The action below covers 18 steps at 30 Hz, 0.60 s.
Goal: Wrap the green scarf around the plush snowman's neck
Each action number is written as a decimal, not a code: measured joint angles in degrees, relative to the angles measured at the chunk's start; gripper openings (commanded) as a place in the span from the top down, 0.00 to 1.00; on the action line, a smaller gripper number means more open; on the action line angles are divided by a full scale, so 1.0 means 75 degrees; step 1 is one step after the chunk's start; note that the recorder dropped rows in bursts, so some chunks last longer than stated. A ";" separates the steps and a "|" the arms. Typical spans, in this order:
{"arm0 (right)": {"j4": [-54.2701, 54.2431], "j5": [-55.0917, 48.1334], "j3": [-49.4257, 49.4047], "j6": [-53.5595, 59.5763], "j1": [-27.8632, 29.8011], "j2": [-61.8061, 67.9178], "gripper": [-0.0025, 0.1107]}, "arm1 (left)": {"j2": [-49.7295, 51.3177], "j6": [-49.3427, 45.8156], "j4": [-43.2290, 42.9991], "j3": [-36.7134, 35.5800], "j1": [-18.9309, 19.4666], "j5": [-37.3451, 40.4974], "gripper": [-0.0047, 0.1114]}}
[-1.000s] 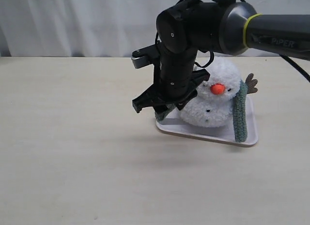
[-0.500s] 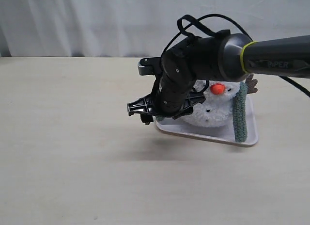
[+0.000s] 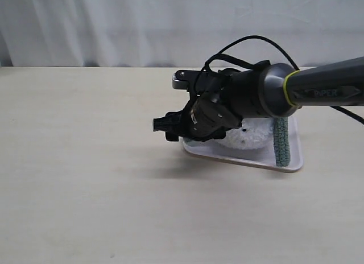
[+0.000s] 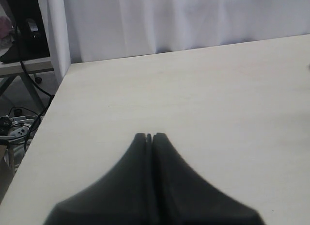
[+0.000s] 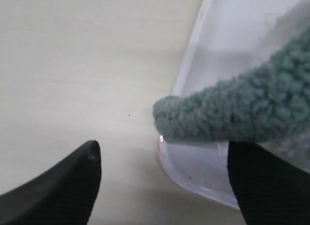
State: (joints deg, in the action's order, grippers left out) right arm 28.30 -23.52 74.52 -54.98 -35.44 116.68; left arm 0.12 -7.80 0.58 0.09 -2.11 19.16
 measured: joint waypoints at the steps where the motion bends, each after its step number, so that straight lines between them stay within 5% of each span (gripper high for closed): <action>1: 0.0154 0.0029 0.0000 -0.0162 0.0000 0.0014 0.37 | 0.0000 0.0000 0.0000 0.0000 0.0000 0.0000 0.96; 11: 0.1491 0.0292 -0.0016 -0.1413 0.0000 0.0513 0.38 | 0.0000 0.0000 0.0000 0.0000 0.0000 0.0000 0.96; 18: 0.2104 0.0817 -0.0045 -0.1787 0.0000 0.0579 0.49 | 0.0000 0.0000 0.0000 0.0000 0.0000 0.0000 0.96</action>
State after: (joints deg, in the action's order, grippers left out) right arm 44.08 -17.38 74.18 -68.38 -35.44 121.02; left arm 0.12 -7.80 0.58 0.09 -2.11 19.16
